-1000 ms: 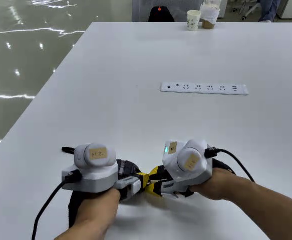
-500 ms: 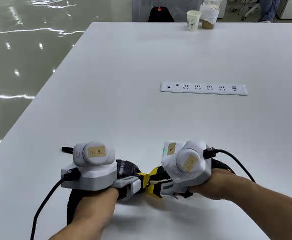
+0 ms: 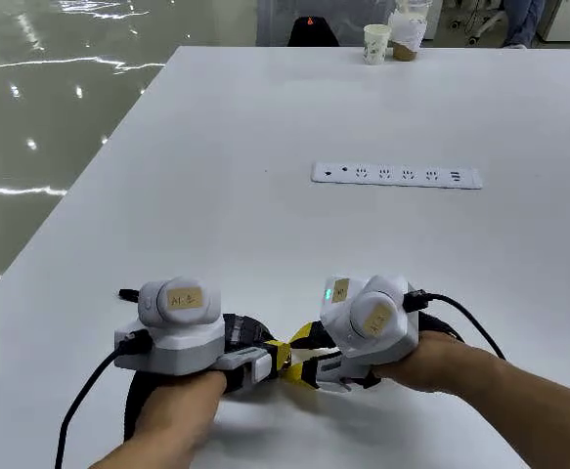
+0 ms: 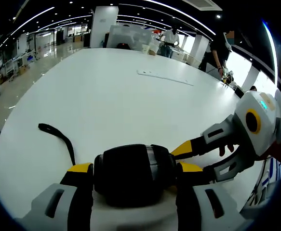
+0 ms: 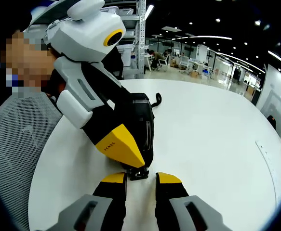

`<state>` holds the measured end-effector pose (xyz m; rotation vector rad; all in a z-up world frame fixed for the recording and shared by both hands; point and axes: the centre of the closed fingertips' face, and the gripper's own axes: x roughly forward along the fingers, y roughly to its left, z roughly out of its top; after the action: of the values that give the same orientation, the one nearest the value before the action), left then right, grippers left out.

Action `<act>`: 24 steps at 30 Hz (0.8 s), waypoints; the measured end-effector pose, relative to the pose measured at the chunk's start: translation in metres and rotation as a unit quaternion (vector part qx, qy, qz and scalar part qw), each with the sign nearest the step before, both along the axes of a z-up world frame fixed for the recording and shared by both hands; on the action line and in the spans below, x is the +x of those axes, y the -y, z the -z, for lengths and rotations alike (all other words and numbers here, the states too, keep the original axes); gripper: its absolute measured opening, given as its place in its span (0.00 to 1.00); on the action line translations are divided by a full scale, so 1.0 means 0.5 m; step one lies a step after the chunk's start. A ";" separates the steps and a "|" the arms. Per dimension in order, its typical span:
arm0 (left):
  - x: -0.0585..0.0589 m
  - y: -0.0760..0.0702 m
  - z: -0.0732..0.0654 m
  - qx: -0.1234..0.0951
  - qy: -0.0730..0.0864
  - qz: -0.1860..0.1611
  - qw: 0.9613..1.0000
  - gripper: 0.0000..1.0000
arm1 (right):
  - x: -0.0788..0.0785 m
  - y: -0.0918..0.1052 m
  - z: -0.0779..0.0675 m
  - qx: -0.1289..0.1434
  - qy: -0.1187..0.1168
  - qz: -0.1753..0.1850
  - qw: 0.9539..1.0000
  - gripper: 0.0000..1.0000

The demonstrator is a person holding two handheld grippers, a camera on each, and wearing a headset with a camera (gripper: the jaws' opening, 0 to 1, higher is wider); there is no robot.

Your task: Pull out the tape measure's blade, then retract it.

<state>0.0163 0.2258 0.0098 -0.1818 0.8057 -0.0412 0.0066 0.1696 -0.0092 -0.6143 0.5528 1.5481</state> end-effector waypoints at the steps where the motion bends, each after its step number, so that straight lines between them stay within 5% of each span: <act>1: -0.001 0.000 0.000 -0.001 0.000 0.001 1.000 0.66 | -0.001 0.002 -0.001 0.000 -0.001 0.002 1.000 0.21; 15: -0.022 -0.006 -0.016 0.003 0.020 0.039 0.999 0.74 | 0.002 0.049 -0.024 0.016 0.003 0.042 0.999 0.26; 24: -0.039 -0.003 -0.030 0.014 0.041 0.092 0.995 0.77 | -0.001 0.094 -0.034 0.029 -0.003 0.079 0.996 0.36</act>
<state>-0.0032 0.2274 0.0246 -0.0779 0.7383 -0.2106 0.0062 0.1227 0.0079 -0.5092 0.5471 1.4123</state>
